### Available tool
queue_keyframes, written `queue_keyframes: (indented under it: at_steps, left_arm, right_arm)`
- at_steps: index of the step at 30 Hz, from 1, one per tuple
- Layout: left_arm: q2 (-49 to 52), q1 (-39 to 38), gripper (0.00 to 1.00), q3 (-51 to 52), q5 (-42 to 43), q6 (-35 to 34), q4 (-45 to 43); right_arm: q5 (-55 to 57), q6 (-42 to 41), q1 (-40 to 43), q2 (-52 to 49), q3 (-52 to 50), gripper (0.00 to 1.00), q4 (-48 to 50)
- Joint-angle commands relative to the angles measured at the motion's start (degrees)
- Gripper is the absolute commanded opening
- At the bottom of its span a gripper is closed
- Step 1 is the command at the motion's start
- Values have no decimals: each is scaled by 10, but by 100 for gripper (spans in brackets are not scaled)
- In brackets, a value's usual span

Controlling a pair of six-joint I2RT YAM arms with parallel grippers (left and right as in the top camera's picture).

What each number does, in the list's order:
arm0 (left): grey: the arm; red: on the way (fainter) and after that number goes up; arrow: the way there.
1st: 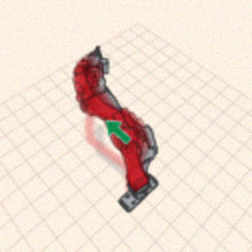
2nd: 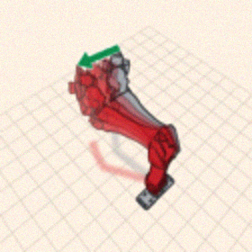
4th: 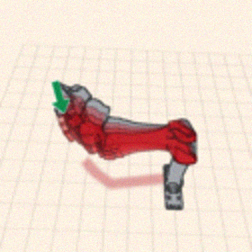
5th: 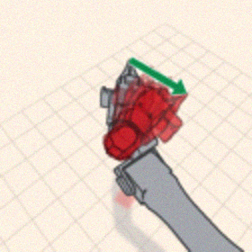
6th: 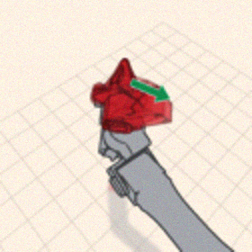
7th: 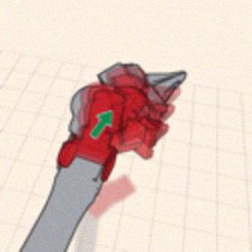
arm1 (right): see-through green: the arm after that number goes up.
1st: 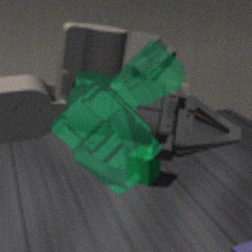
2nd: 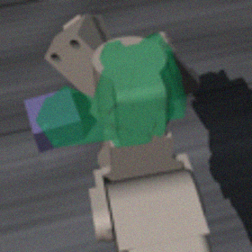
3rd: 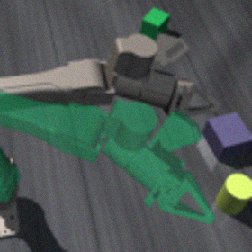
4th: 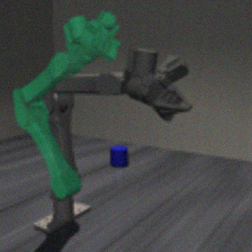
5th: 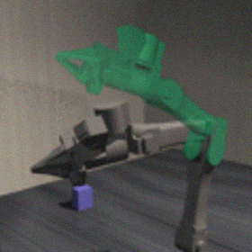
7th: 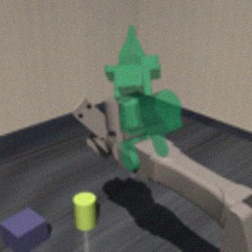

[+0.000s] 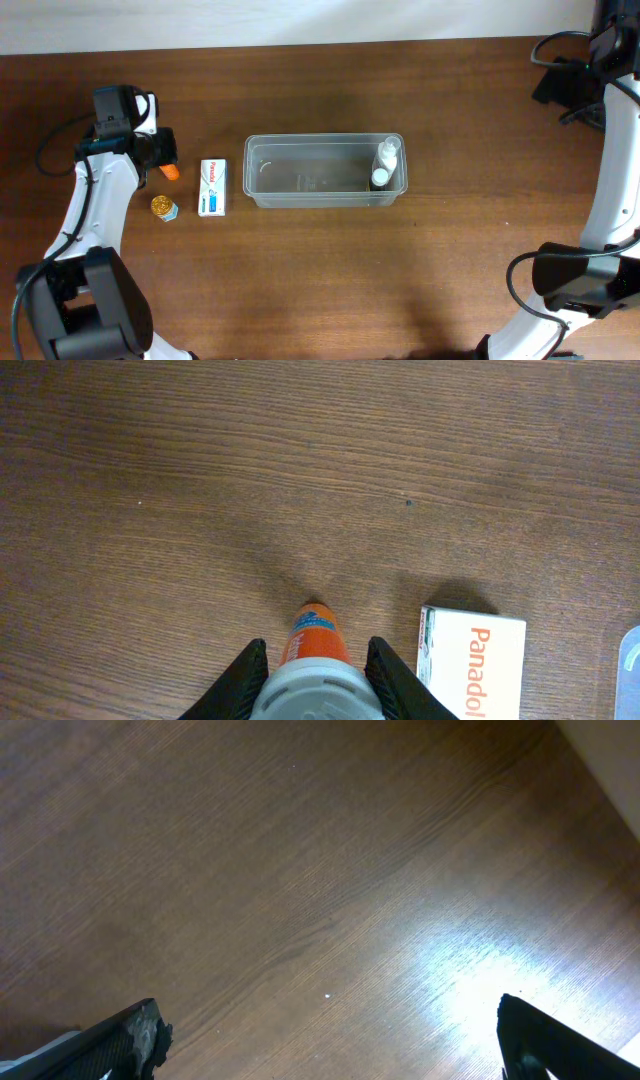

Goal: Pack container
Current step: 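Reach the left gripper to the orange-capped tube and grasp it, then carry the orange tube right and lower it into the container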

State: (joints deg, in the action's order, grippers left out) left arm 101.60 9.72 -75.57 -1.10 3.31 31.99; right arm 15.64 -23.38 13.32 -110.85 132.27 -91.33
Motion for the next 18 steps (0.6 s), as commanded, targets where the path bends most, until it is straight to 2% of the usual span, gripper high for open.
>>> queue_keyframes:
  at_steps: [1, 10, 18]
  left_arm:
    - [-4, 1, 21, -19, -2, -12, 13]
    - [-56, -9, 20, -86, 43, -12, 93]
    - [-93, -72, 20, -137, 50, -12, 125]
  right_arm:
    - [9, 0, 3, 4, 3, 98, 0]
    - [9, 0, 3, 4, 3, 99, 1]
    - [9, 0, 3, 4, 3, 98, 0]
